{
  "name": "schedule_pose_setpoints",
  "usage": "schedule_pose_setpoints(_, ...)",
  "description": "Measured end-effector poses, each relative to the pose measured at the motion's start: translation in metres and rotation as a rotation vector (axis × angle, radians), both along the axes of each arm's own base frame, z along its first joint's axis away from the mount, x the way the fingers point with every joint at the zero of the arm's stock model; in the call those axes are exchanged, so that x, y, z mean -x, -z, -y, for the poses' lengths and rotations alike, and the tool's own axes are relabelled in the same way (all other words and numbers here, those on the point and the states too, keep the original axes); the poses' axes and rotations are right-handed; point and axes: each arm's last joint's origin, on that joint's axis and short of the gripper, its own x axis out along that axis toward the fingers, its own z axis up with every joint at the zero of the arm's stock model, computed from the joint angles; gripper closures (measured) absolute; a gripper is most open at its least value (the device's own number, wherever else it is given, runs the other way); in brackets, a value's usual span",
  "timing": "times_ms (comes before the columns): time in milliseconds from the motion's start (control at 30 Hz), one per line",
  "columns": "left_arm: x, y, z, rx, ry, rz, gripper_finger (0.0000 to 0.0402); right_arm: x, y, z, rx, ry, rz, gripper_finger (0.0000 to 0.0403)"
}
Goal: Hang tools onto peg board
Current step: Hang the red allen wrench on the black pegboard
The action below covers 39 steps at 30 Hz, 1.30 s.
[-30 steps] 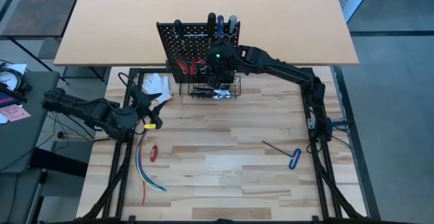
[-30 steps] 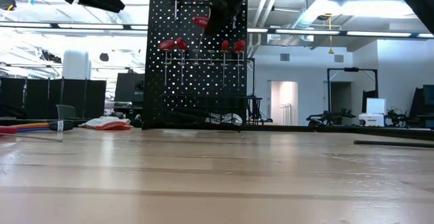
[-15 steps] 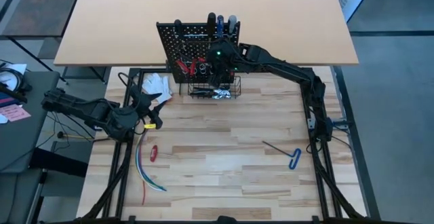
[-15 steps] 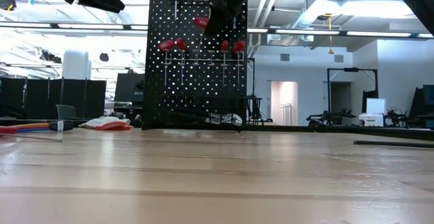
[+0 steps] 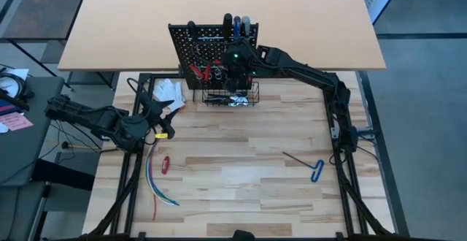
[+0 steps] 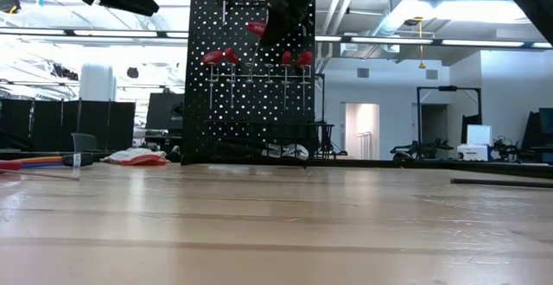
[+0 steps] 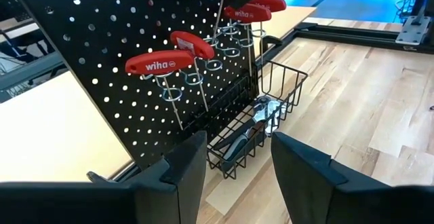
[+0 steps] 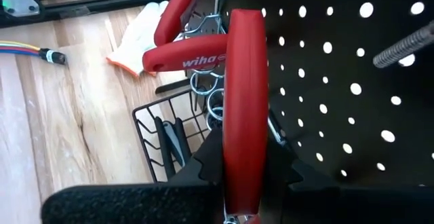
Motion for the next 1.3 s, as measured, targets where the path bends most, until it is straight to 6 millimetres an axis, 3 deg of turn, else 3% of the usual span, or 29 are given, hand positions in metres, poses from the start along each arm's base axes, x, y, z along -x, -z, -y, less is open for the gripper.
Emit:
schedule_pose_setpoints(333,0.000,0.000,0.000,0.000,0.000,0.001,0.0242,0.004,-0.009,-0.002,0.004,-0.009,-0.001,0.0356)
schedule_pose_setpoints(1300,0.000,0.000,0.000,0.007,-0.003,0.010,0.0242,-0.001,0.004,0.001,0.007,-0.013,-0.010,0.0355)
